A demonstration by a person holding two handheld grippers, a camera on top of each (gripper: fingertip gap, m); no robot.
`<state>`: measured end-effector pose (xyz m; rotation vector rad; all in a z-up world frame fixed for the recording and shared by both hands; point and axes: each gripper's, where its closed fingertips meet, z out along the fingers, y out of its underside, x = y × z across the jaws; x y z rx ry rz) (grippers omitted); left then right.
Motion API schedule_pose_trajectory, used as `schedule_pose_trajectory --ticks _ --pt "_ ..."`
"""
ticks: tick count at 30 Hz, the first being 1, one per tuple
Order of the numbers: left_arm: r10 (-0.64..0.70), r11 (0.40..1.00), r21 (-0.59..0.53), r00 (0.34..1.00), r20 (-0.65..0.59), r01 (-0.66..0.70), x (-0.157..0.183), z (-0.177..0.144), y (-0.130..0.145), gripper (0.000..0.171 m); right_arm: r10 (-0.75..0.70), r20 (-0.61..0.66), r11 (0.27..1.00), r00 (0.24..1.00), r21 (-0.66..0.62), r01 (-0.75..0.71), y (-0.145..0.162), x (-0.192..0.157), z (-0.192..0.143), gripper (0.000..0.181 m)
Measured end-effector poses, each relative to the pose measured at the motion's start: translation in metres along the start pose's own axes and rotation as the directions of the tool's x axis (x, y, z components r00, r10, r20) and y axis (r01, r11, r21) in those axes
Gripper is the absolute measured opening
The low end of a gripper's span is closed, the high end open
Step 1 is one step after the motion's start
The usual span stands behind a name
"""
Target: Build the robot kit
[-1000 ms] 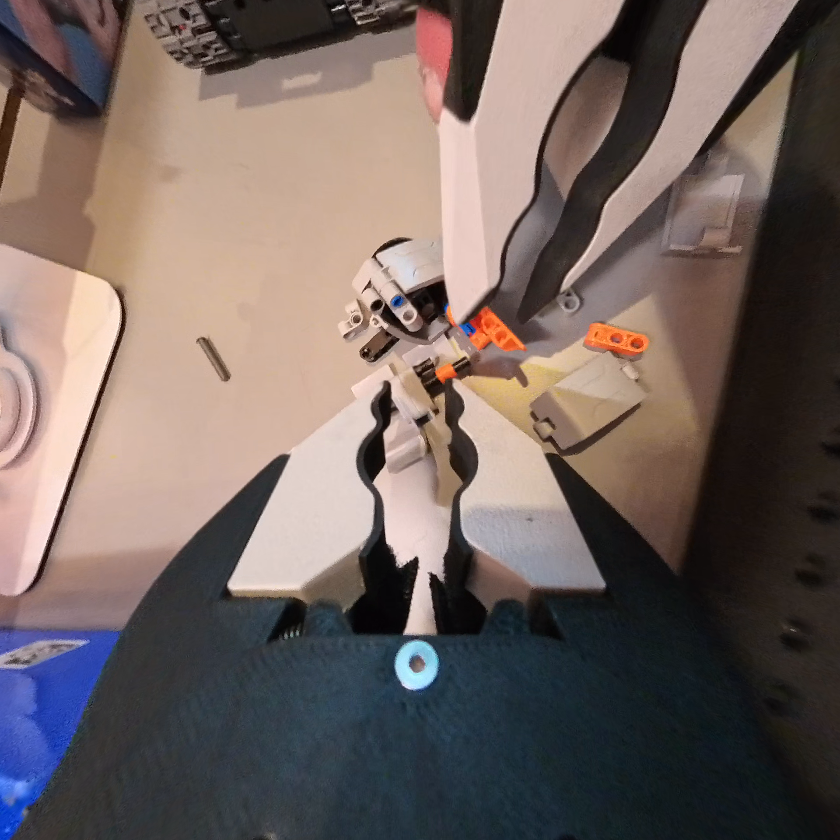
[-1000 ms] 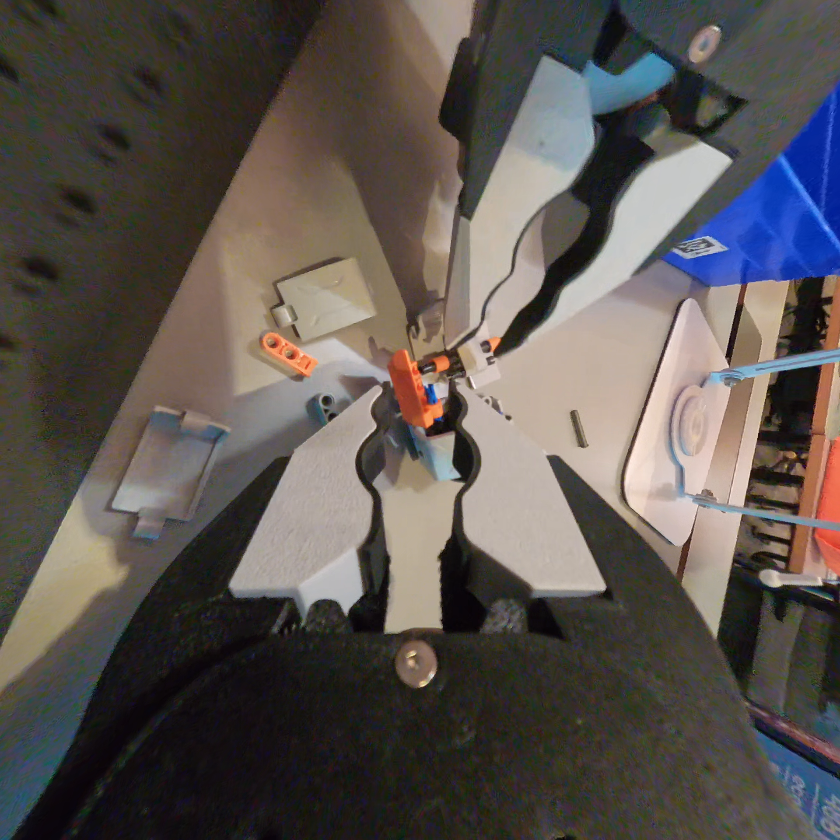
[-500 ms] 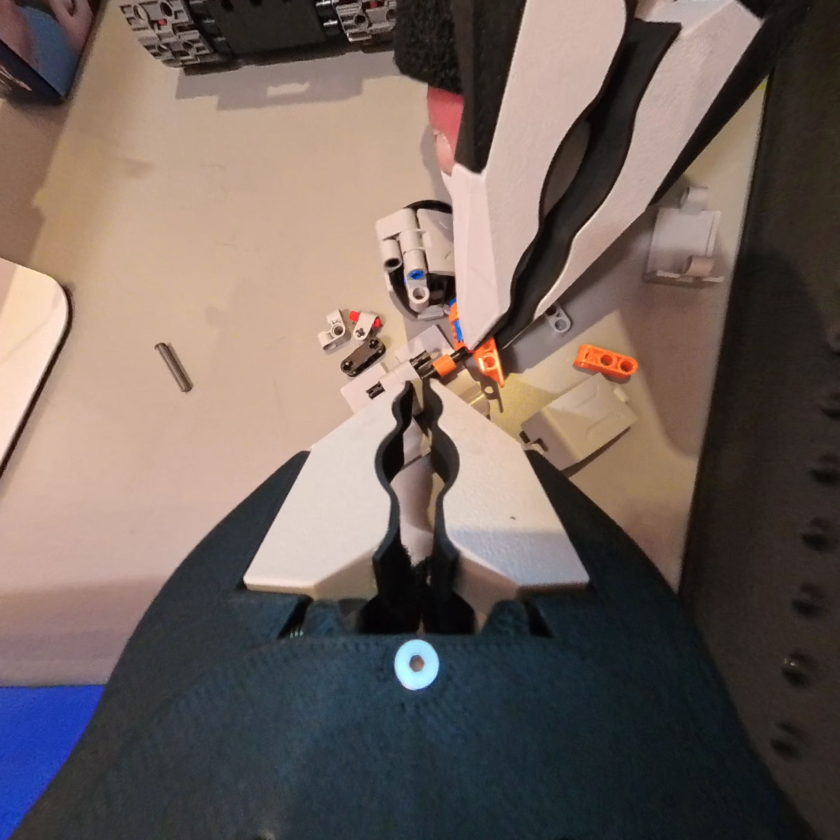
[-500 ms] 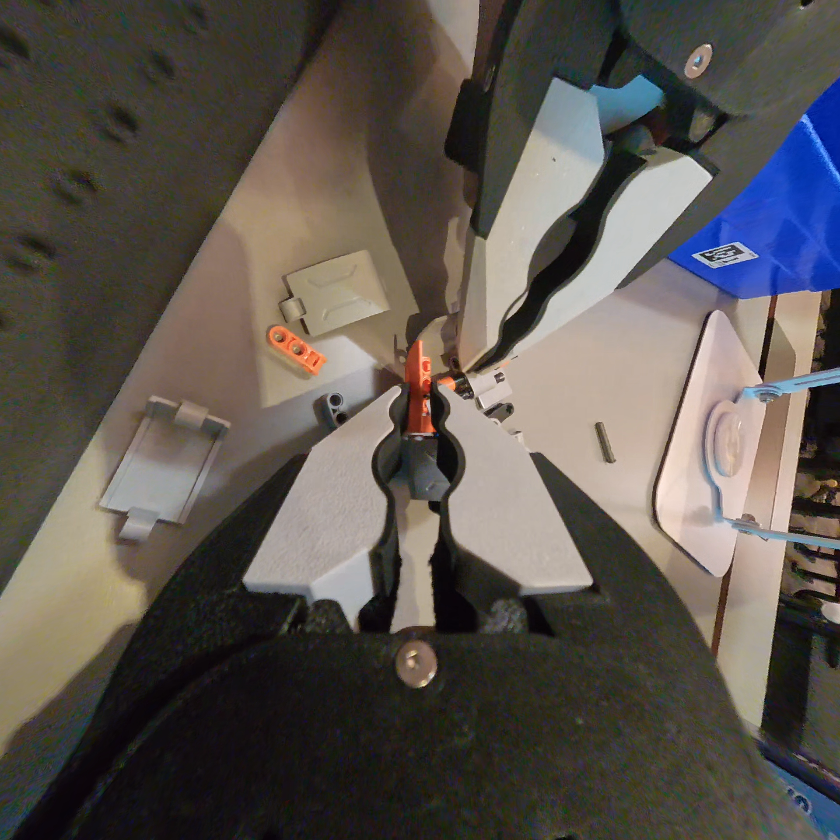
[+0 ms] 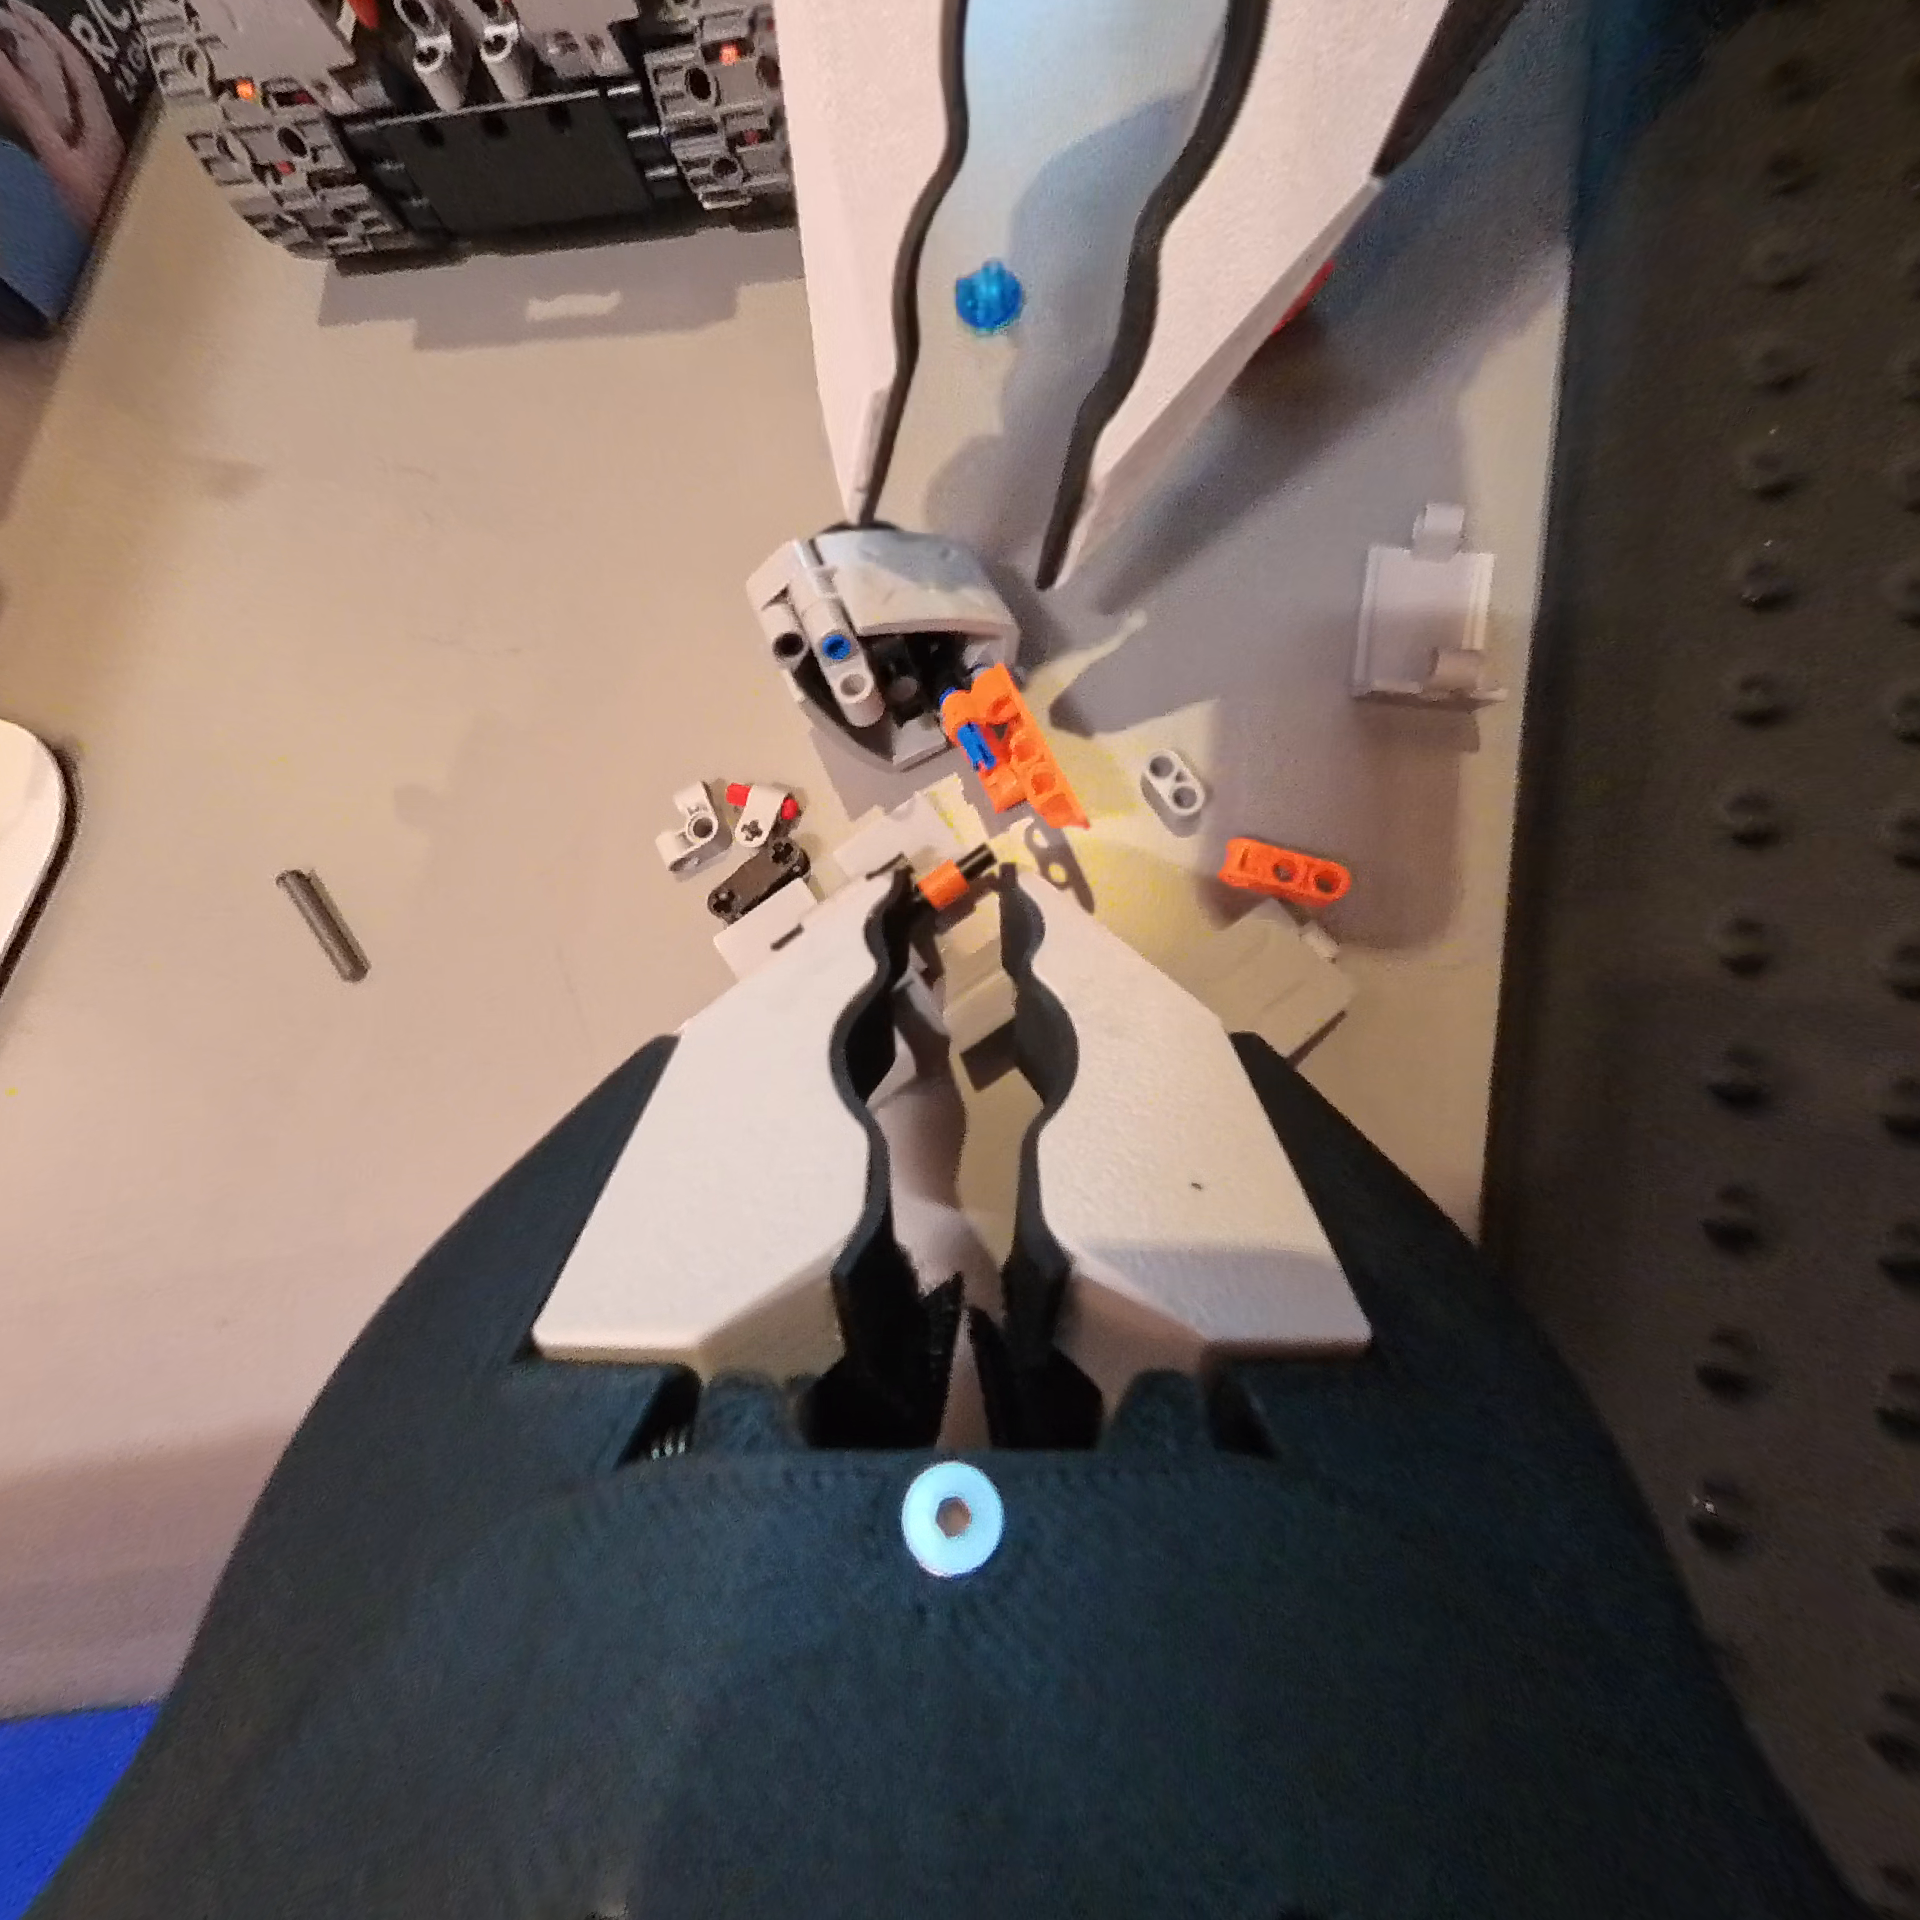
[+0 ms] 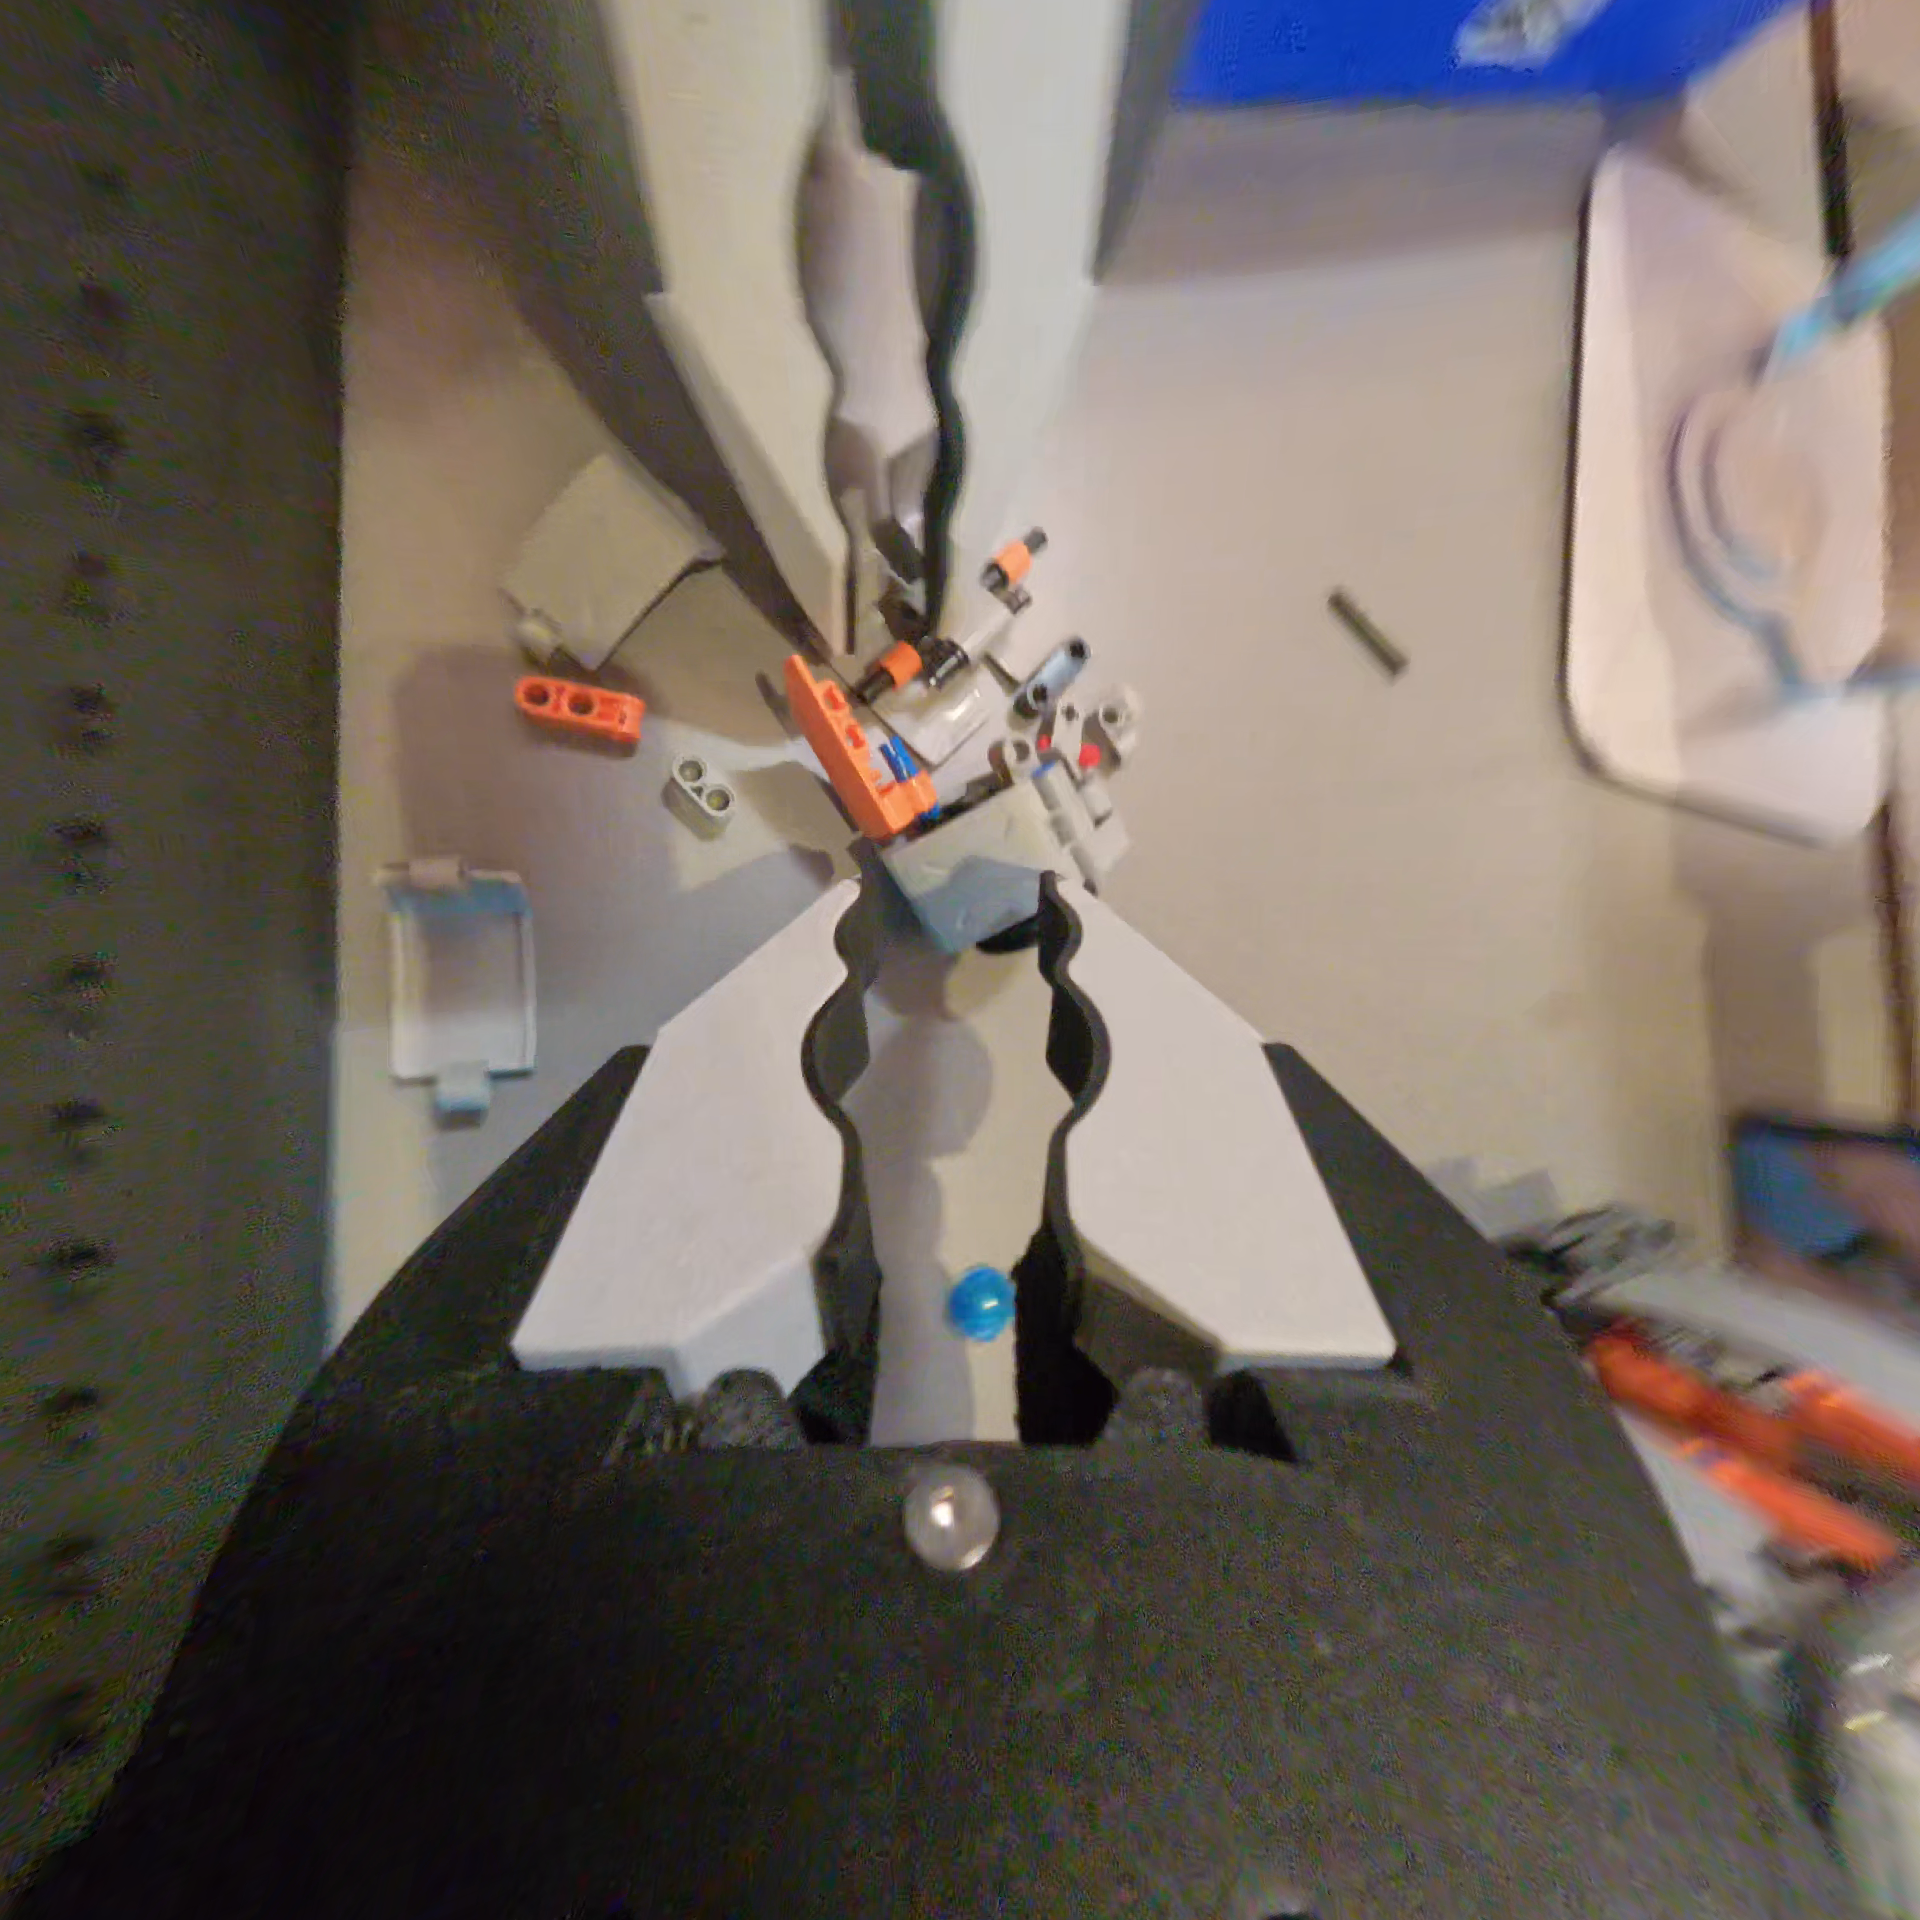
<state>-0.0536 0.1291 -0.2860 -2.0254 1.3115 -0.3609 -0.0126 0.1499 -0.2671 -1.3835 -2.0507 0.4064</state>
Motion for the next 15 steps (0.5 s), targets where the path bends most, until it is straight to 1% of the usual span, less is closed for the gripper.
schedule_pose_trajectory --ticks 2,3,4,5,7,8,9,12,13,15 --pt "0.016 1.000 -0.011 1.000 -0.019 -0.017 0.006 0.004 -0.002 0.013 0.179 0.004 0.984 0.984 -0.004 -0.179 0.007 -0.002 0.001 0.030" --pt "0.027 1.000 -0.014 0.999 -0.017 -0.027 0.008 0.007 -0.004 0.012 0.227 0.005 0.974 0.974 0.000 -0.227 0.009 -0.004 0.003 0.032" --pt "0.035 0.999 -0.009 0.999 -0.025 -0.035 0.012 0.009 -0.008 0.009 0.245 -0.016 0.969 0.969 0.006 -0.245 0.010 -0.003 0.005 0.029" --pt "0.038 0.999 -0.005 0.999 -0.036 -0.038 0.016 0.012 -0.011 0.008 0.252 -0.042 0.968 0.967 -0.001 -0.252 0.013 0.001 0.008 0.029" --pt "0.056 0.998 -0.007 0.997 -0.051 -0.056 0.023 0.019 -0.018 0.006 0.239 -0.049 0.971 0.970 0.002 -0.240 0.012 0.003 0.012 0.030" --pt "0.070 0.997 -0.017 0.996 -0.048 -0.071 0.026 0.022 -0.020 0.008 0.232 -0.045 0.973 0.972 -0.010 -0.232 0.013 0.004 0.014 0.027" --pt "0.084 0.996 -0.018 0.995 -0.052 -0.085 0.028 0.023 -0.021 0.010 0.228 -0.044 0.973 0.973 -0.019 -0.229 0.015 0.005 0.014 0.031" --pt "0.091 0.995 0.040 0.993 -0.077 -0.089 0.029 0.009 -0.025 0.017 0.239 -0.042 0.971 0.970 0.000 -0.239 0.017 0.008 0.007 0.031" --pt "0.074 0.996 0.051 0.995 -0.072 -0.070 0.024 0.001 -0.023 0.018 0.248 -0.034 0.969 0.968 0.016 -0.248 0.016 0.007 0.003 0.033" --pt "0.044 0.997 0.064 0.999 -0.030 -0.042 0.007 -0.012 -0.018 0.021 0.257 0.005 0.965 0.966 0.045 -0.257 0.012 0.001 -0.001 0.044"
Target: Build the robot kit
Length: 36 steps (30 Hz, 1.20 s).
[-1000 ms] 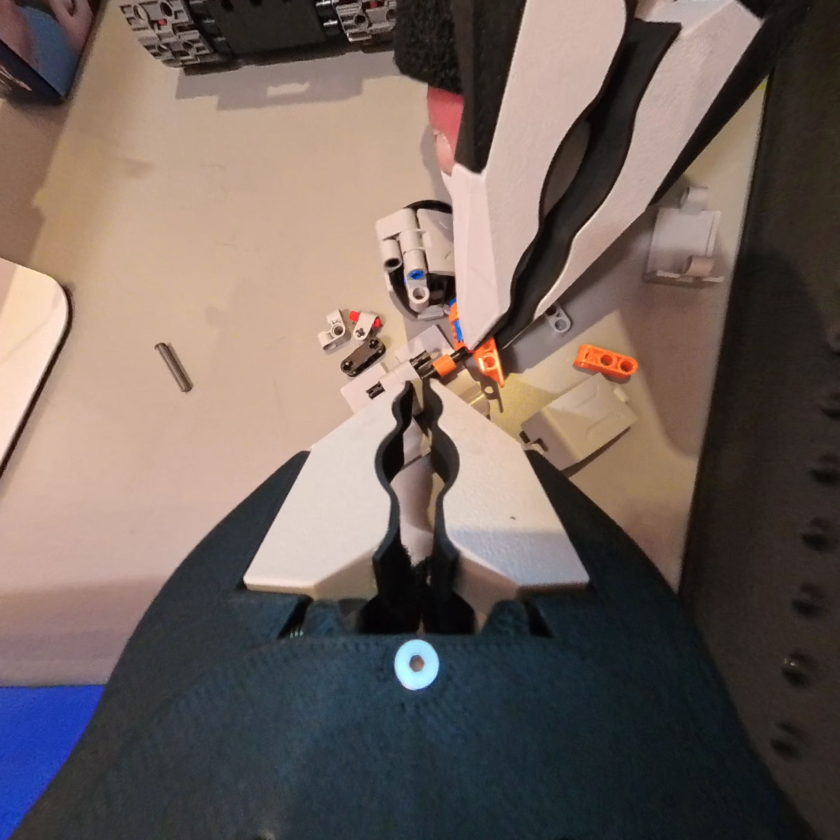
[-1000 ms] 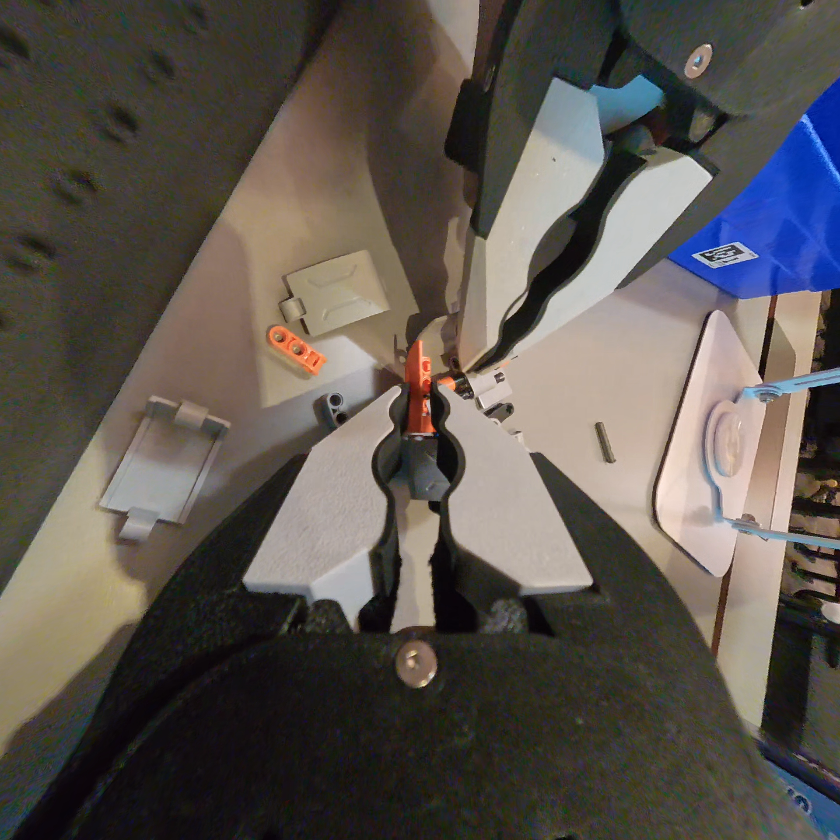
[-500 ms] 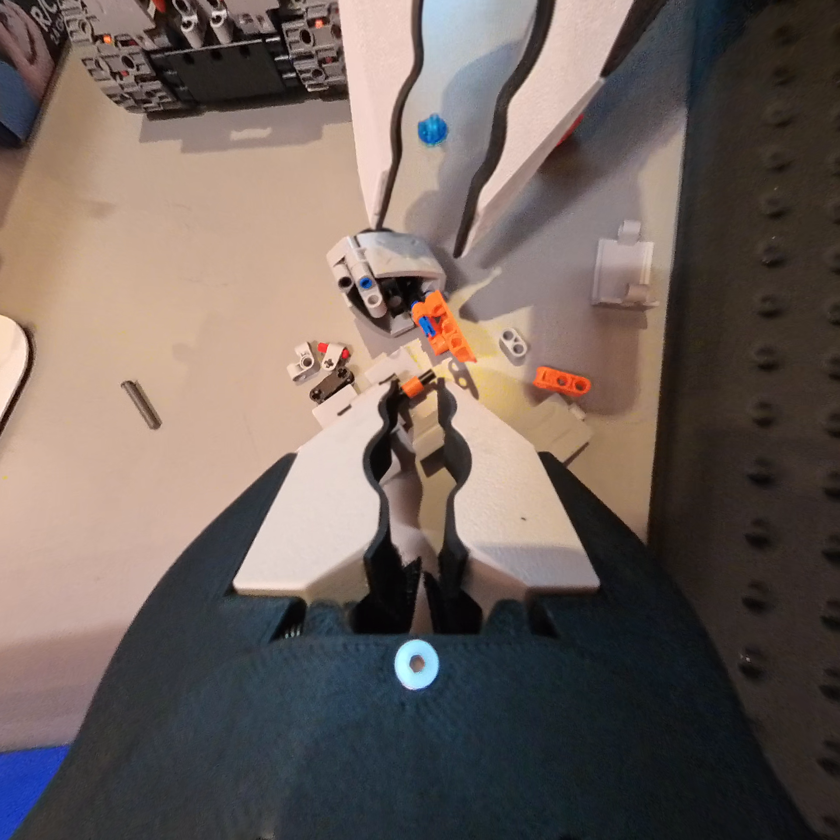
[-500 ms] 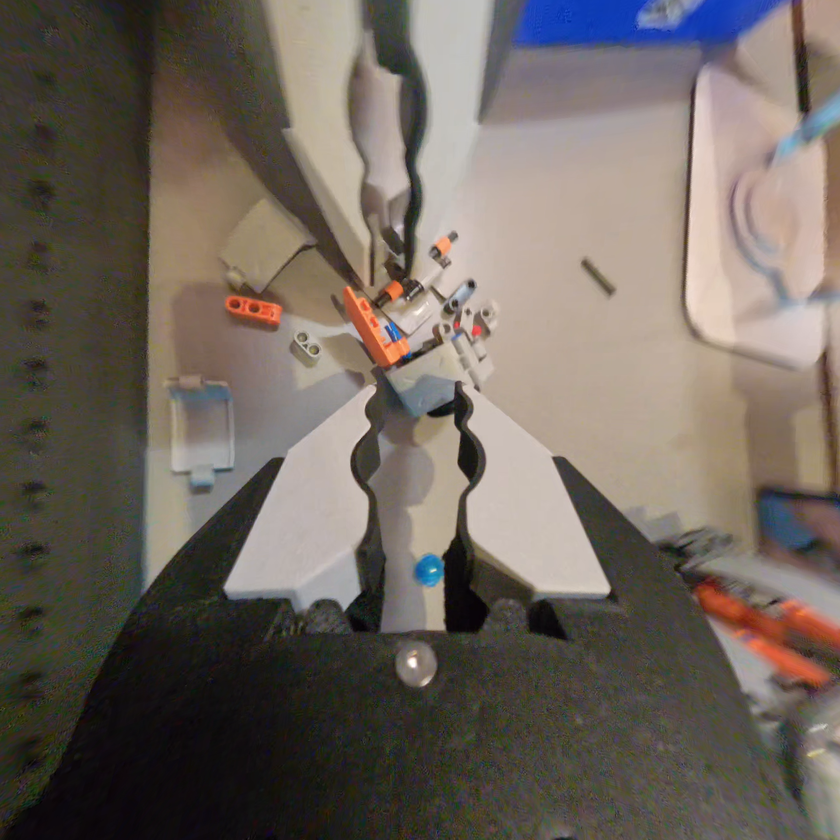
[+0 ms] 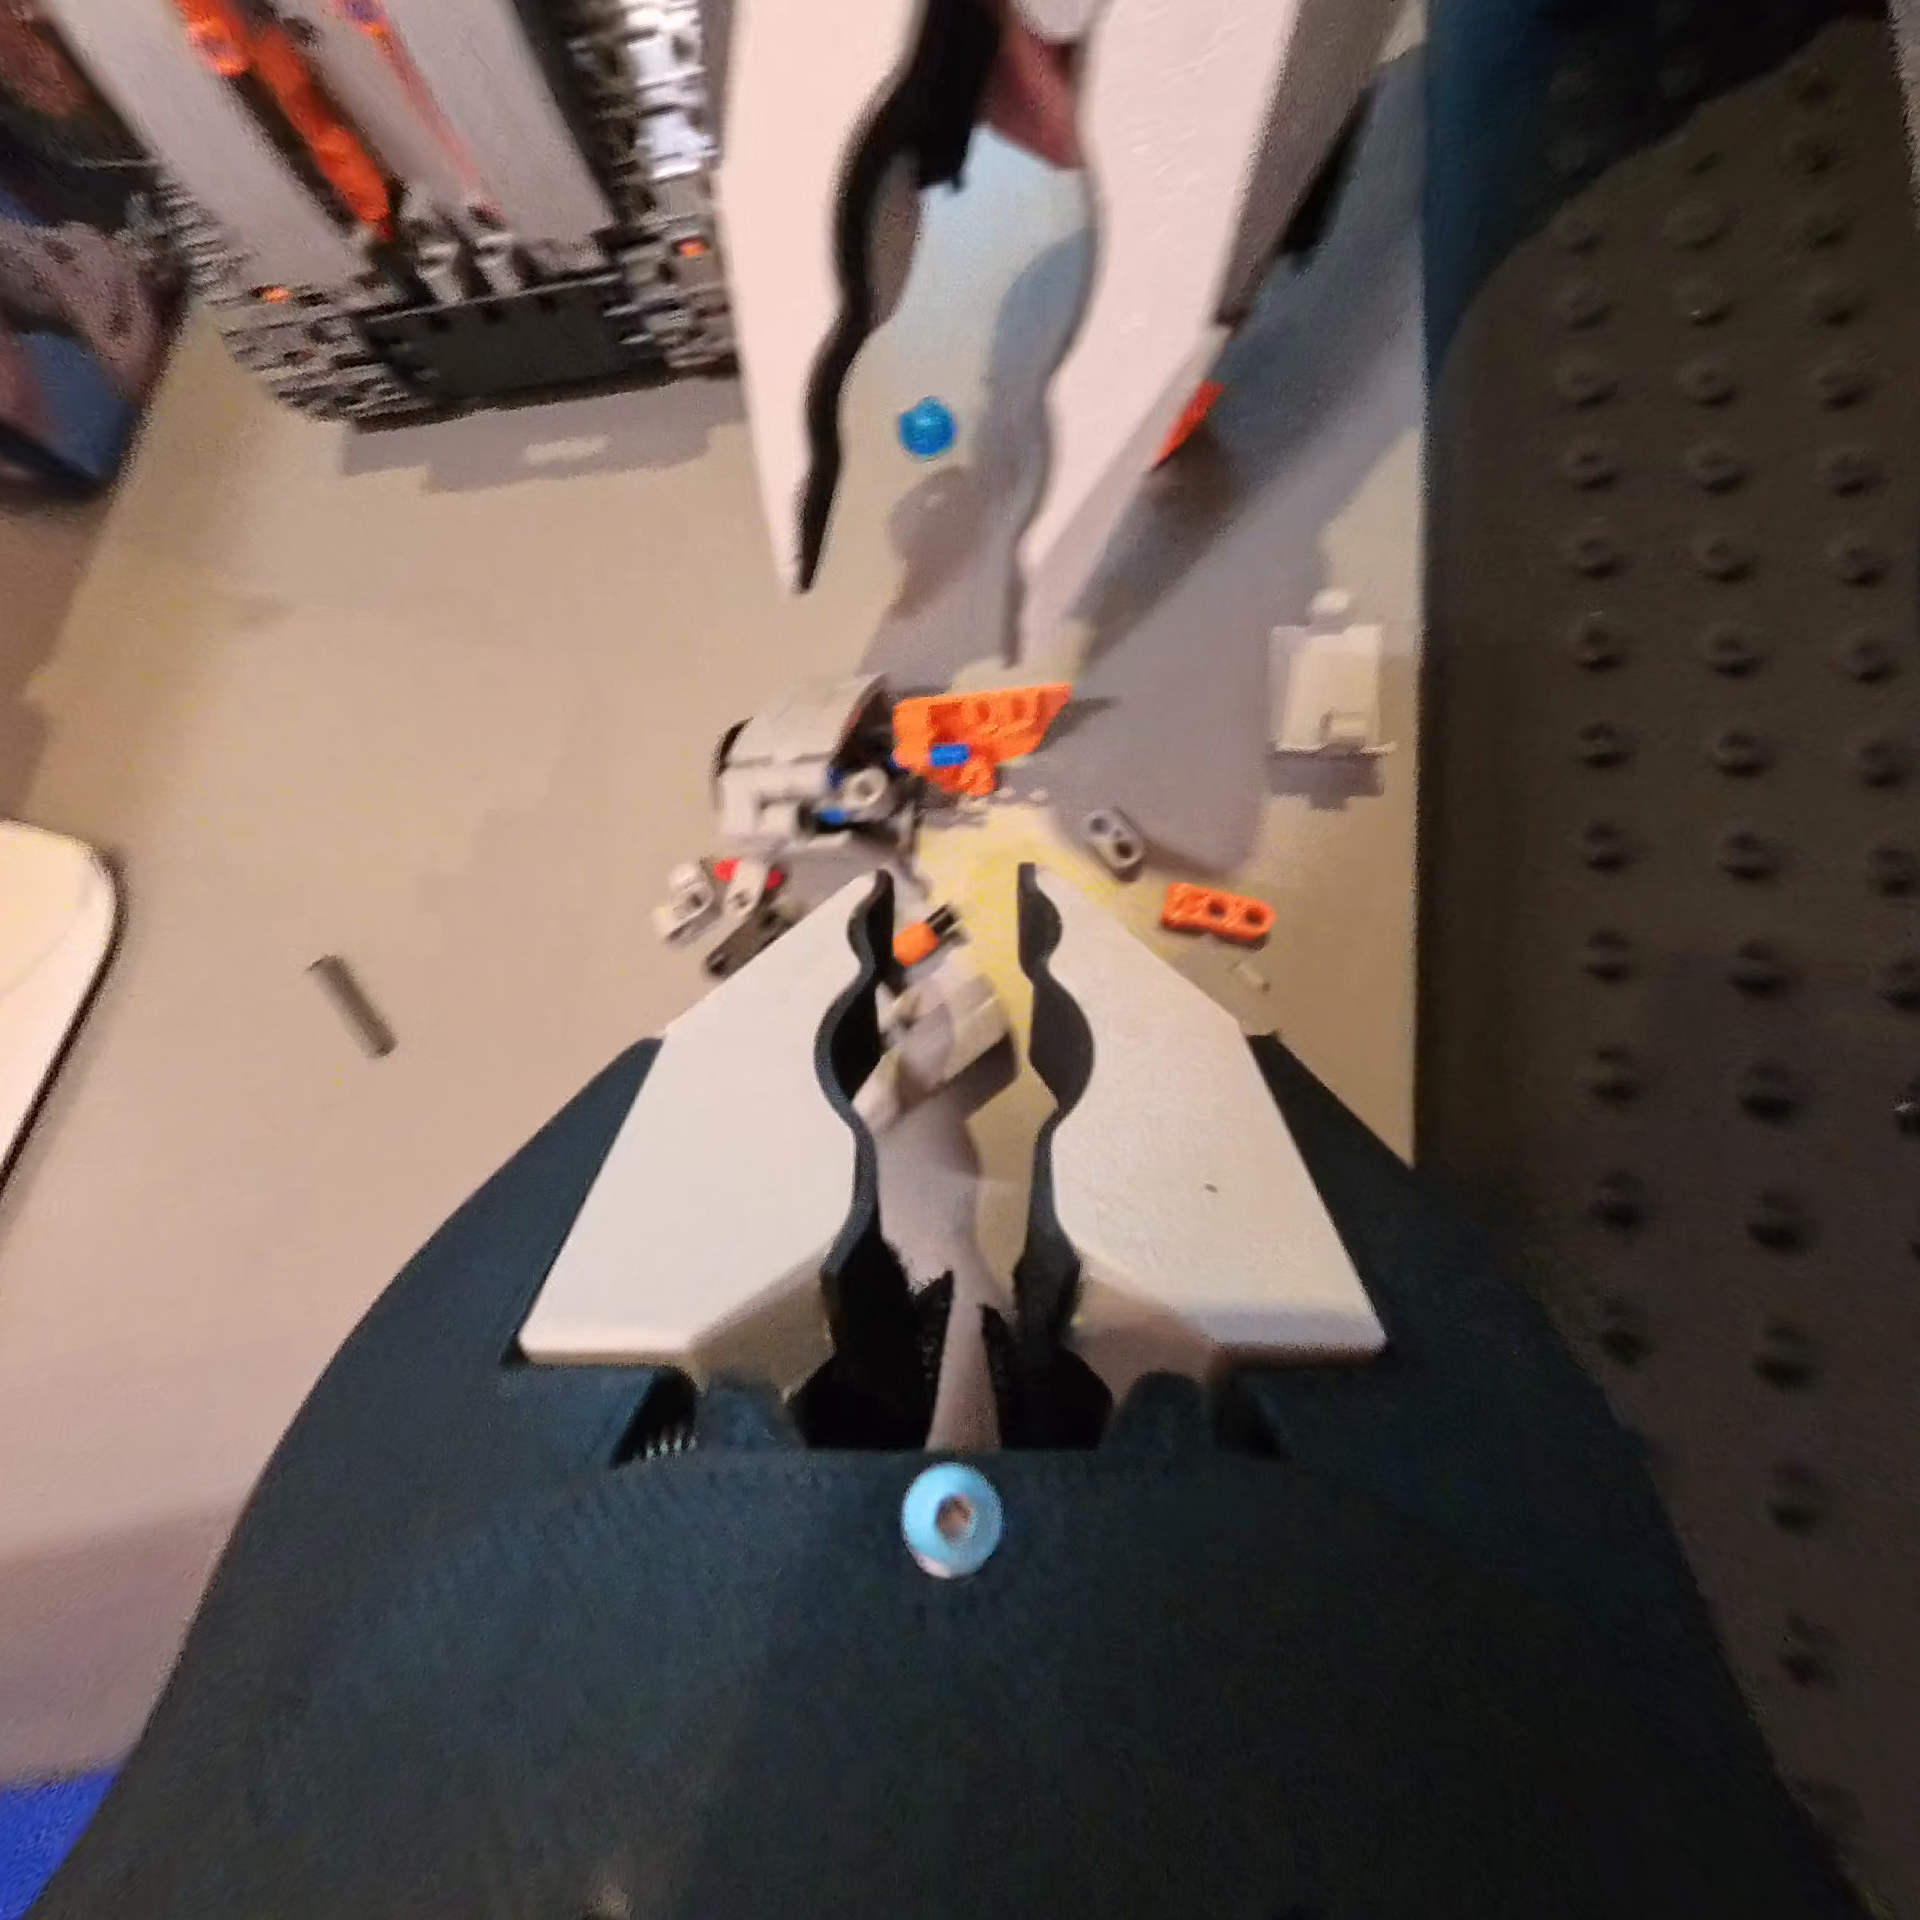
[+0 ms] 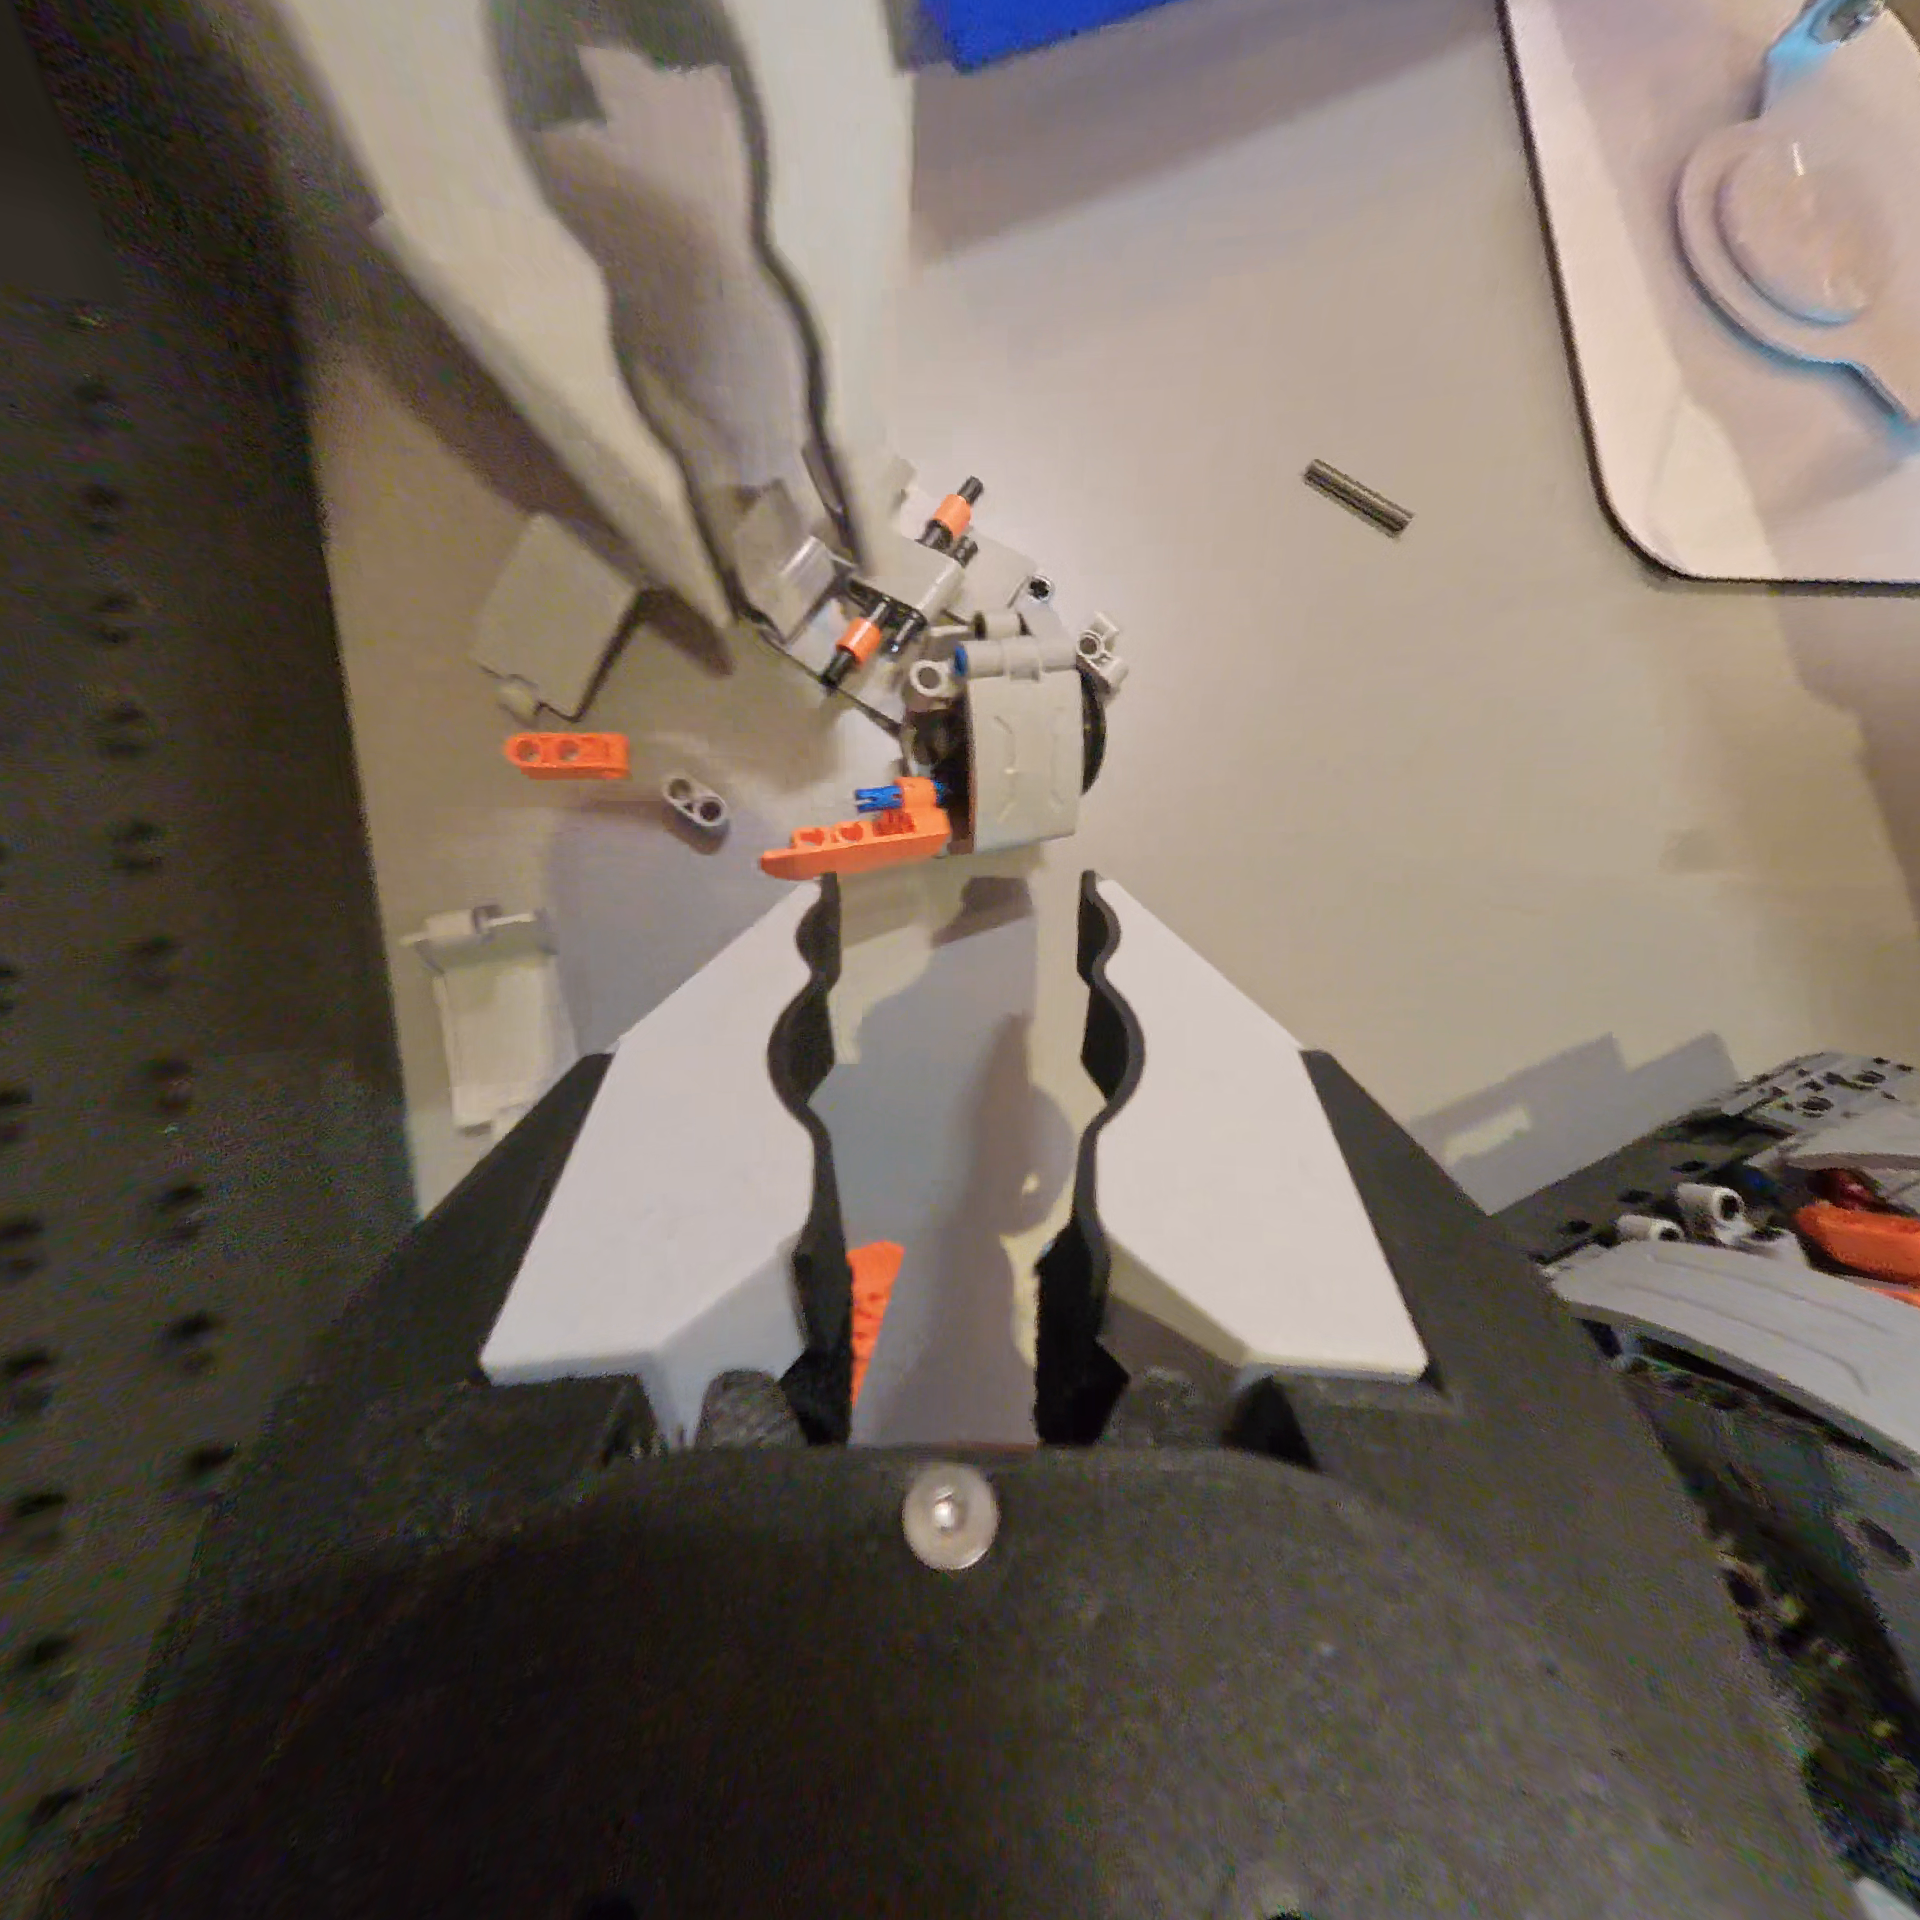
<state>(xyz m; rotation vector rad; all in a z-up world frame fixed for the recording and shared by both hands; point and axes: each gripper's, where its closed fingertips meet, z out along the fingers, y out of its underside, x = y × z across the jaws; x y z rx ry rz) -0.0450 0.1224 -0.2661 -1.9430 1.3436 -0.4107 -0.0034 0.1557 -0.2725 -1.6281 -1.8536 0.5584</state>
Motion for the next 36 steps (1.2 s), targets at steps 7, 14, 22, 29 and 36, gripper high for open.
schedule_pose_trajectory --ticks 7,14,22,29,36 --pt "0.004 0.992 -0.123 0.999 0.052 0.003 -0.027 -0.001 0.025 0.033 0.051 0.113 0.998 0.992 0.026 -0.054 -0.006 -0.020 0.009 0.036" --pt "-0.013 0.988 -0.156 1.000 0.004 0.014 -0.018 0.015 0.037 0.025 0.018 0.073 1.000 0.997 0.011 -0.019 -0.006 -0.022 0.017 0.024" --pt "-0.073 0.986 -0.149 0.996 0.043 0.079 -0.019 0.020 0.033 0.023 0.015 0.050 0.999 0.999 0.033 -0.016 -0.018 -0.025 0.008 0.037" --pt "-0.100 0.984 -0.140 0.993 0.063 0.108 -0.019 0.024 0.030 0.023 0.011 -0.080 1.000 0.997 -0.007 -0.011 -0.022 -0.024 0.020 0.041" --pt "-0.106 0.983 -0.142 0.990 0.090 0.118 -0.019 0.027 0.026 0.023 0.006 -0.094 1.000 0.996 -0.010 -0.007 -0.016 -0.022 0.025 0.021"
